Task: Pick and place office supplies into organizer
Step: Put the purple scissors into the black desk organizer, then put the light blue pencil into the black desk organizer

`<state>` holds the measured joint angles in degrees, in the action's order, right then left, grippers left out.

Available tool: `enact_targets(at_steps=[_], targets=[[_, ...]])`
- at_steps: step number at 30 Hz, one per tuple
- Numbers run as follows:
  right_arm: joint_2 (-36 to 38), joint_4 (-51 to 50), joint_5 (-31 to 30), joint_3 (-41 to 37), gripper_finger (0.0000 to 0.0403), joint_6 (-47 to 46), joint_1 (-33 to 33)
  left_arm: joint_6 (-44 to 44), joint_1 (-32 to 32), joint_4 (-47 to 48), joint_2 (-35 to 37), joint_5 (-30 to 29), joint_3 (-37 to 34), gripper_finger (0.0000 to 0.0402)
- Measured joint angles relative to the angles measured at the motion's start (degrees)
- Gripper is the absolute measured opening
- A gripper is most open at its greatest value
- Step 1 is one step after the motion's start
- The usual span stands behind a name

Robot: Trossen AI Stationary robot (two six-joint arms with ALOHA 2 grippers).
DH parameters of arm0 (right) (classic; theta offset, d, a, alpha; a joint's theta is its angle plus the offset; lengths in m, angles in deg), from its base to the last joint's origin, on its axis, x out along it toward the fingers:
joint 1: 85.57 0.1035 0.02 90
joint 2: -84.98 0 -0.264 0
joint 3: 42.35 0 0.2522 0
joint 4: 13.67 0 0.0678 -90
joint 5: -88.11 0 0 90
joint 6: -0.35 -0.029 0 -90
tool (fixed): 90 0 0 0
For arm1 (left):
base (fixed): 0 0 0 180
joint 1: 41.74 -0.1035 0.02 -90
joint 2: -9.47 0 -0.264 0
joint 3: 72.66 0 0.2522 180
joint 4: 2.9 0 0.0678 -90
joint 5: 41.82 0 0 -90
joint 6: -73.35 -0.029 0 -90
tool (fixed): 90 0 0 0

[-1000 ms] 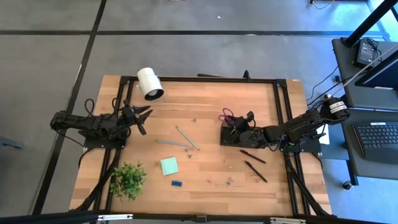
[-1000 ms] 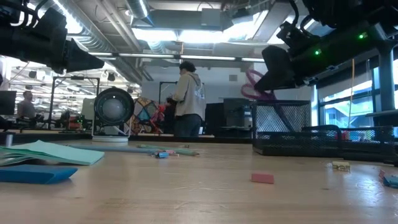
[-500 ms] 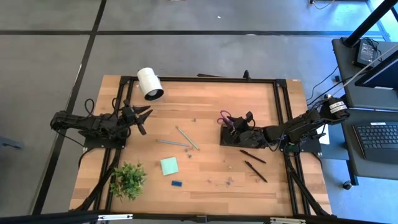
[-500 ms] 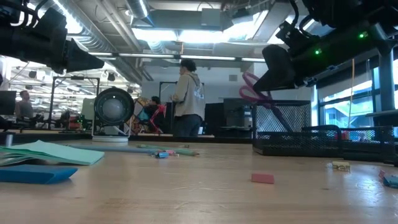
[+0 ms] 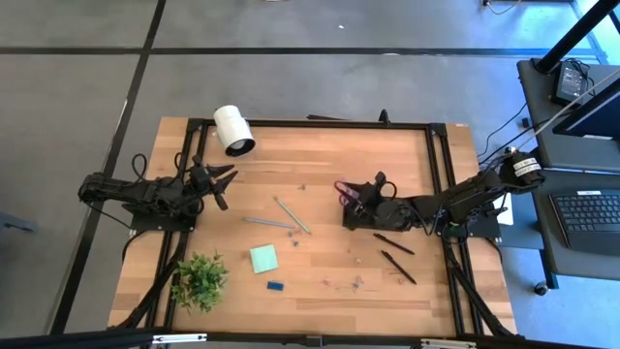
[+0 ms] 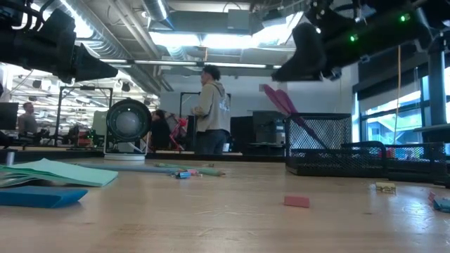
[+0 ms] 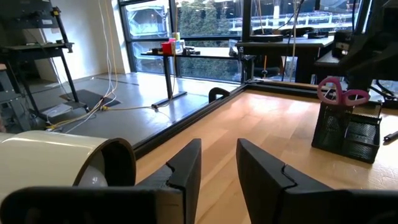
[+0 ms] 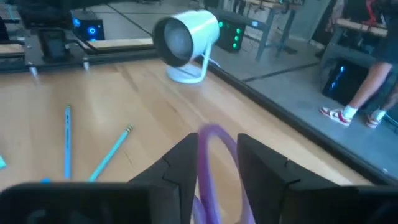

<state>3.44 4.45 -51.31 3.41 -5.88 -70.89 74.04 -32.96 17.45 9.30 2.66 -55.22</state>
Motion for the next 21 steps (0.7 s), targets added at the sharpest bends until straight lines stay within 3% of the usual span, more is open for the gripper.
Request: enact_targets(at_steps=[10,16,21], targets=[[1.37,-1.41,0.16,10.41,0.0128,8.17,0.00,0.00,0.01,0.00,0.00,0.00,0.00,0.0104],[9.92,-16.37,1.09,14.06,0.0216,1.60,0.00,0.07,-0.01,-0.34,0.02,1.66,0.00,0.0115],[19.52,-36.52,1.28,15.75,0.0281,-8.25,-0.09,0.03,0.00,-0.65,-0.30,12.08,0.00,0.0123]])
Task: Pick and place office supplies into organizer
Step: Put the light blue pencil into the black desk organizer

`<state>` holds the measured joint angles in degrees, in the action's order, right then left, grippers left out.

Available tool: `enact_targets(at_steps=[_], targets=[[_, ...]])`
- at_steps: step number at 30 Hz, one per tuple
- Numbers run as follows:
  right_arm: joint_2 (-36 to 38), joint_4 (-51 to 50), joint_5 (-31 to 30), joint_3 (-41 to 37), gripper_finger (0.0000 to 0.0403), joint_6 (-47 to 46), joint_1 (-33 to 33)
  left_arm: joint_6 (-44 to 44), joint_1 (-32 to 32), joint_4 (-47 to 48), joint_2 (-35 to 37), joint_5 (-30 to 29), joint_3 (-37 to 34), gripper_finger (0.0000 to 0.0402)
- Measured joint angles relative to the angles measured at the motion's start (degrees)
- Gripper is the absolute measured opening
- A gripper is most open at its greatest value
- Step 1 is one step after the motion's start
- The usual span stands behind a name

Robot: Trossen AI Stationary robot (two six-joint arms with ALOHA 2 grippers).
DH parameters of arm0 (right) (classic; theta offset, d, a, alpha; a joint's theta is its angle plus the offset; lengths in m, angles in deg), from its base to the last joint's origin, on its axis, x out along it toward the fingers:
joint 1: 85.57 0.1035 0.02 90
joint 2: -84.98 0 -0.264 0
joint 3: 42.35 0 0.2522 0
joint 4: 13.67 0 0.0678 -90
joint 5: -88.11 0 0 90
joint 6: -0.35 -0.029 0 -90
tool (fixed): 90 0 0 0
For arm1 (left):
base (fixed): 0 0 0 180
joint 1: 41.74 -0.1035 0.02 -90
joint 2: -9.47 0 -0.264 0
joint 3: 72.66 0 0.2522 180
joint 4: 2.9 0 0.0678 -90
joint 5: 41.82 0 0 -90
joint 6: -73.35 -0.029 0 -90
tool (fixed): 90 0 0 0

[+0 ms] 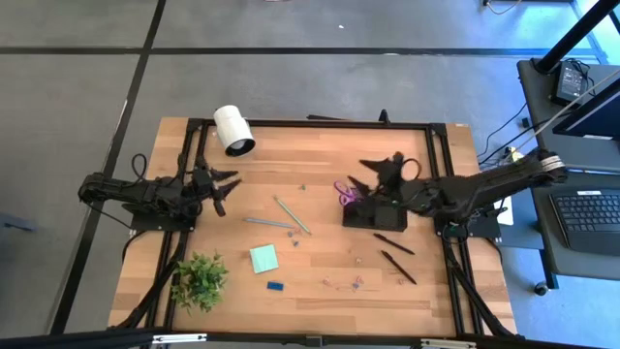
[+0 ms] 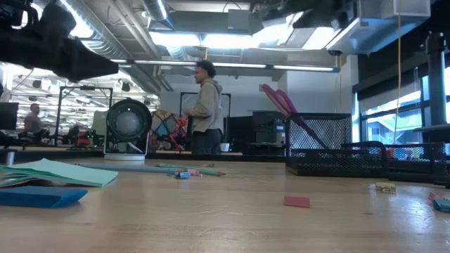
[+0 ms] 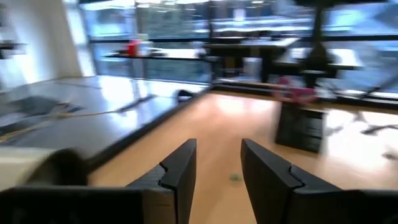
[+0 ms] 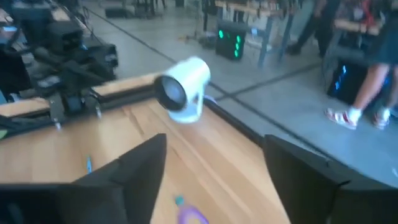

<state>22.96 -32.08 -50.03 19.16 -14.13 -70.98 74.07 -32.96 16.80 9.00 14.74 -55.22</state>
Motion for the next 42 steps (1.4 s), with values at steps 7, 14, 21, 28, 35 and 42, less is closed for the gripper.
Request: enact_targets(at_steps=[7,14,21,28,35,42], targets=[[13.19,-21.91,1.28,0.24,0.0300,-13.08,-0.15,1.51,0.01,-0.26,-10.34,8.09,1.22,0.0133],[18.77,-27.68,1.26,0.24,0.0300,-14.99,-0.17,-1.13,-0.16,-0.22,-31.67,8.13,13.40,0.0139],[19.69,-27.70,2.84,0.22,0.0300,-12.02,-0.17,-5.14,-5.28,14.70,-54.63,15.85,31.72,0.0148],[19.74,-29.17,9.59,0.22,0.0300,-10.07,-0.17,-20.08,-10.98,30.37,-72.40,21.03,45.83,0.0145],[19.69,-35.07,10.68,0.22,0.0300,-11.60,-0.17,-30.97,-16.38,33.82,-85.26,27.51,54.21,0.0144],[19.69,-38.10,10.95,0.22,0.0301,-12.34,-0.15,-39.54,-19.18,38.60,-94.16,28.28,57.43,0.0143]])
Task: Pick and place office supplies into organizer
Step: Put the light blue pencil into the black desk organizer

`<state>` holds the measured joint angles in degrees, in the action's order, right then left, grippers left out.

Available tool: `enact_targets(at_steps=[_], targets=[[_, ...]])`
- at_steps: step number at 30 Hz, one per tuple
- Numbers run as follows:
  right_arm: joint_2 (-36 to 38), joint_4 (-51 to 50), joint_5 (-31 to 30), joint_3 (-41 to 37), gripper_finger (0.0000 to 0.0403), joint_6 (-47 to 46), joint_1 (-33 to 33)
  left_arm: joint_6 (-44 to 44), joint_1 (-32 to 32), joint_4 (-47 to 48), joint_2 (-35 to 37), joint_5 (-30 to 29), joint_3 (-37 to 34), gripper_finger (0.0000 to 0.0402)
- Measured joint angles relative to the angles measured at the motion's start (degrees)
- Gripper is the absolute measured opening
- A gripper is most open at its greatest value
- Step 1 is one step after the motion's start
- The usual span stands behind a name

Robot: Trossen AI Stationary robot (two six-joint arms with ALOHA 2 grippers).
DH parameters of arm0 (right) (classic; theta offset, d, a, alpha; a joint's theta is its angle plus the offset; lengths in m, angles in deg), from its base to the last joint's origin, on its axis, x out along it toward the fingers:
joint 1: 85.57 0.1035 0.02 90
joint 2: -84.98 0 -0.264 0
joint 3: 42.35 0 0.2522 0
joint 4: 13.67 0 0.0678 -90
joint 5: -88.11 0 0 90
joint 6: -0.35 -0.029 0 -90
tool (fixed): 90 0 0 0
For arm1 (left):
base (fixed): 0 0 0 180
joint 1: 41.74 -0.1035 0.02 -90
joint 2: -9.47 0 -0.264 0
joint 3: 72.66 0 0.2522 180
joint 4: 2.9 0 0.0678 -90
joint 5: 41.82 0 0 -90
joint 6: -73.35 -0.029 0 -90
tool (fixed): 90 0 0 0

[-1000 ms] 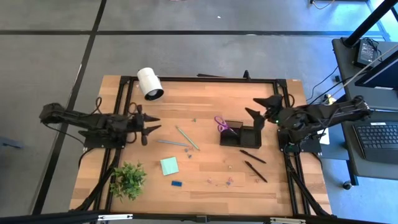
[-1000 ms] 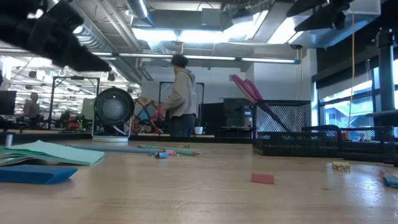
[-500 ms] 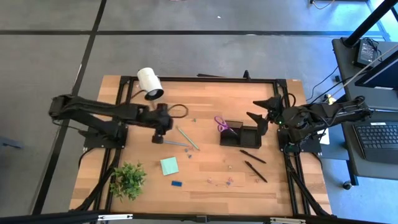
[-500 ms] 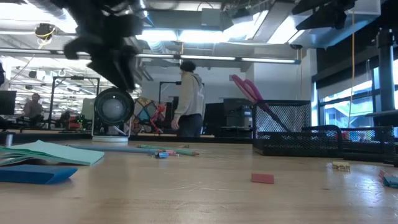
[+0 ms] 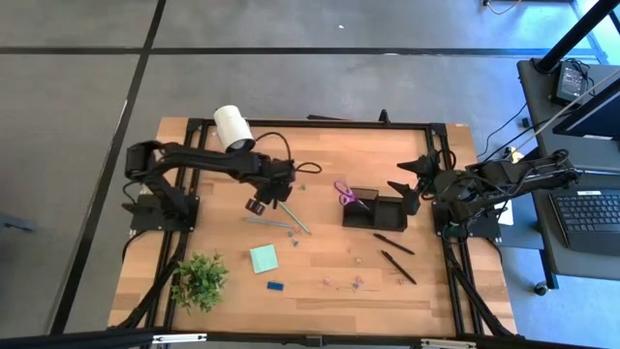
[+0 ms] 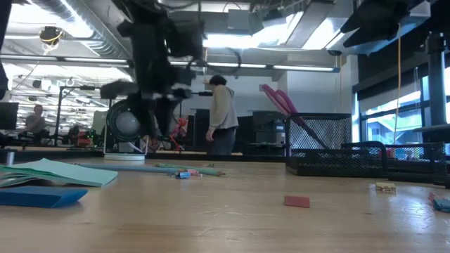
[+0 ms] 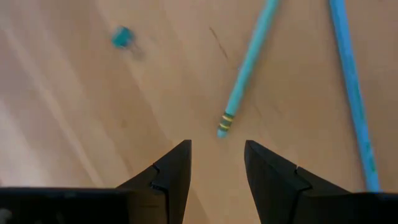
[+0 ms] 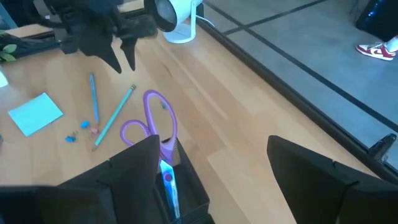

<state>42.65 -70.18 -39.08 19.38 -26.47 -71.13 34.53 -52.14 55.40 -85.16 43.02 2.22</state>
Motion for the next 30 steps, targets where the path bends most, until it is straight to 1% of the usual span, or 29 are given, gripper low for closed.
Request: enact_targets(at_steps=[4,10,16,25,30], targets=[[0.00,-0.04,0.00,0.00,0.0301,0.10,0.00,-4.61,0.05,-0.18,-3.09,0.17,0.27,0.0143],[0.00,-0.09,0.00,0.00,0.0301,0.21,0.00,-8.08,0.04,-1.27,-6.68,0.16,0.27,0.0143],[0.00,-0.54,0.00,-0.02,0.0301,0.15,0.00,-8.49,0.00,-1.99,-9.50,0.35,0.39,0.0143],[0.00,-1.42,0.00,-0.02,0.0301,0.11,-0.01,-8.62,0.00,-2.35,-10.92,0.36,0.51,0.0142],[0.00,-2.01,0.00,-0.02,0.0301,0.13,0.00,-8.55,0.00,-2.29,-11.00,0.40,0.44,0.0125]])
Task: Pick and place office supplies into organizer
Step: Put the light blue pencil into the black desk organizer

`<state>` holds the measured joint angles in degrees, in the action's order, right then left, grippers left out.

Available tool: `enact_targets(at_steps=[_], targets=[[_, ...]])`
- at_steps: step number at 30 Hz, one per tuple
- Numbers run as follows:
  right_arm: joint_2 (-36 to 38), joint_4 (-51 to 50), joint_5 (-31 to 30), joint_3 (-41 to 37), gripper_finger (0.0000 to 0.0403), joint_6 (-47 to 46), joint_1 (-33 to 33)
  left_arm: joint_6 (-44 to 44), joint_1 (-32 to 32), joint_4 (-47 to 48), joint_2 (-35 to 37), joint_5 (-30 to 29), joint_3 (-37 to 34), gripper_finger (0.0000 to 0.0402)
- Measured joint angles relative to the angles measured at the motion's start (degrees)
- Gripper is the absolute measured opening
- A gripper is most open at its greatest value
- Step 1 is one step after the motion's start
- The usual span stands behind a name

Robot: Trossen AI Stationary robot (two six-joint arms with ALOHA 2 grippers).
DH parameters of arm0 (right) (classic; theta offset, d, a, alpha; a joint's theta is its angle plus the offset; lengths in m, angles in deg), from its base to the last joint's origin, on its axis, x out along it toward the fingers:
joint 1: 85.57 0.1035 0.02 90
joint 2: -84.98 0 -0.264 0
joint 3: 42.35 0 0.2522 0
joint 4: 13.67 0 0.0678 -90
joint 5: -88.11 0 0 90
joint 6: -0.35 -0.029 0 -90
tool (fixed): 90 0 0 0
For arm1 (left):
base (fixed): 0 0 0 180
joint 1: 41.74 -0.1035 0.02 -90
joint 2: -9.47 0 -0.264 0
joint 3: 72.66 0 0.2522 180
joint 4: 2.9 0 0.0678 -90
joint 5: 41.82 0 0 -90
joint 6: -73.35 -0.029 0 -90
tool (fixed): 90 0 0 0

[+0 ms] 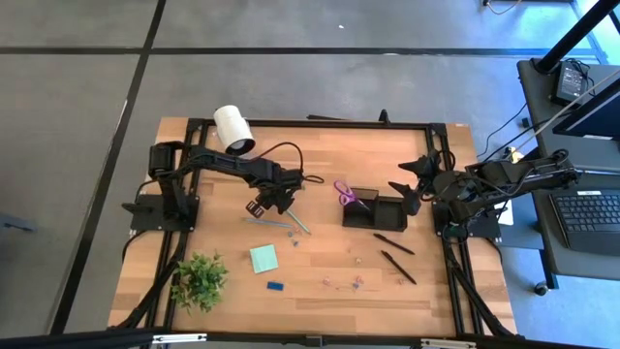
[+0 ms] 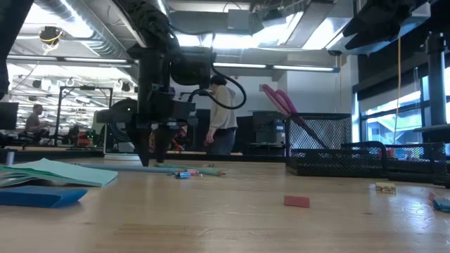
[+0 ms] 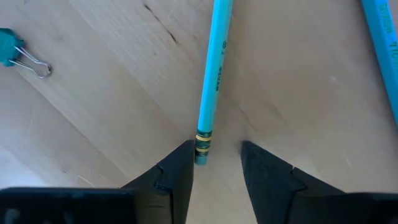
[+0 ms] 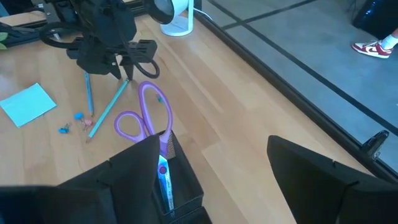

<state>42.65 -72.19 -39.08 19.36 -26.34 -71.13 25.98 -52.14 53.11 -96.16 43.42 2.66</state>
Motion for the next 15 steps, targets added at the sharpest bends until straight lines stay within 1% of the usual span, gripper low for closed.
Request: enact_targets(at_steps=[7,15], targets=[[0.00,0.00,-0.02,0.00,0.0300,-0.02,0.00,1.45,0.00,0.19,-0.07,0.20,-0.09,0.0092],[0.00,0.02,-0.02,0.00,0.0300,-0.02,0.00,3.65,0.07,0.12,-0.07,0.19,-0.15,0.0077]])
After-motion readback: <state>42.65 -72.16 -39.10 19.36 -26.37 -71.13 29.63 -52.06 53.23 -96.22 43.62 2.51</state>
